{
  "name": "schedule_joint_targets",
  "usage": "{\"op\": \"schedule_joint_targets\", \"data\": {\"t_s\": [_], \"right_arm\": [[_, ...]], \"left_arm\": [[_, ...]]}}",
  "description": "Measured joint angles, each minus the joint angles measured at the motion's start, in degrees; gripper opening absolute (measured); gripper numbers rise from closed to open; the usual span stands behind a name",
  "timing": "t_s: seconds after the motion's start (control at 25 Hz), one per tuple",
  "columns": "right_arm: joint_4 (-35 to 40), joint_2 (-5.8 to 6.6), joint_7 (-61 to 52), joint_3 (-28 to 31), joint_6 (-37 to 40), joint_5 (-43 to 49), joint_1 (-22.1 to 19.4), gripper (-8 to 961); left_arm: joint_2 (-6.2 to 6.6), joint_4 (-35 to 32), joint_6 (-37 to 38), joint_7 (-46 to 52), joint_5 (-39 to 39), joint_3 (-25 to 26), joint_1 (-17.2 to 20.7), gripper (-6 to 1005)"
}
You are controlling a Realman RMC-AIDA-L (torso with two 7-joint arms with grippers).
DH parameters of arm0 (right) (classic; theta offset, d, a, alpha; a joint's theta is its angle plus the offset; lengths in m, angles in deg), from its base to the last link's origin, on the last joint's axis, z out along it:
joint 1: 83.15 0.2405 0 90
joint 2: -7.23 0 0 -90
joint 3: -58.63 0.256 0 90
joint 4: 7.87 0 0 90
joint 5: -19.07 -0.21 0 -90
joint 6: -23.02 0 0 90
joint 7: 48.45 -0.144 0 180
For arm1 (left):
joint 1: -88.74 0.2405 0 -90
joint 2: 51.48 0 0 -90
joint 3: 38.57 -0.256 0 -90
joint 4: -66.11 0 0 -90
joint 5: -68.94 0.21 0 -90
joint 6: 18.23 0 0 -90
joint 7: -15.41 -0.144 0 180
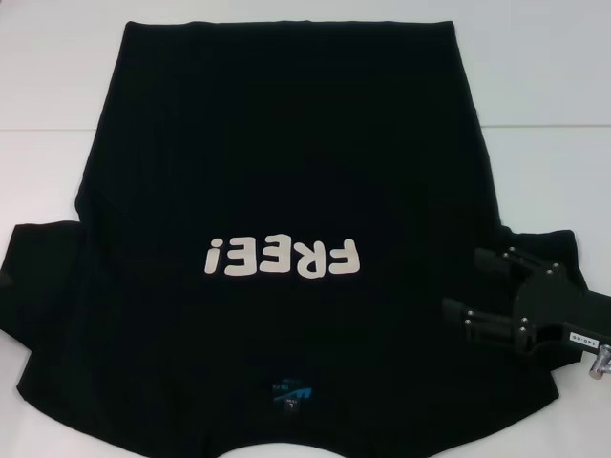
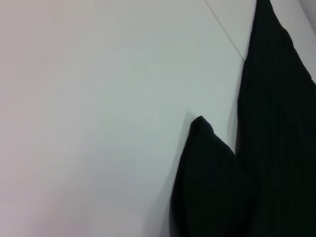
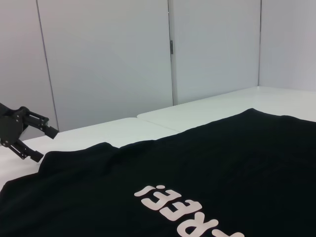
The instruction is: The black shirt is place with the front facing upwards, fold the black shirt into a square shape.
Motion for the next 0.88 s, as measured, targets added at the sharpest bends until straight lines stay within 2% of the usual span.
{"op": "schedule_joint_targets", "data": {"t_s": [0.88], "right_arm": [[0.0, -0.01, -0.1, -0.1, 0.4, 0.0, 0.1, 895]], "left_arm": [[0.04, 3.6, -4.0, -2.0, -0.5, -0.5, -1.5, 834]]}}
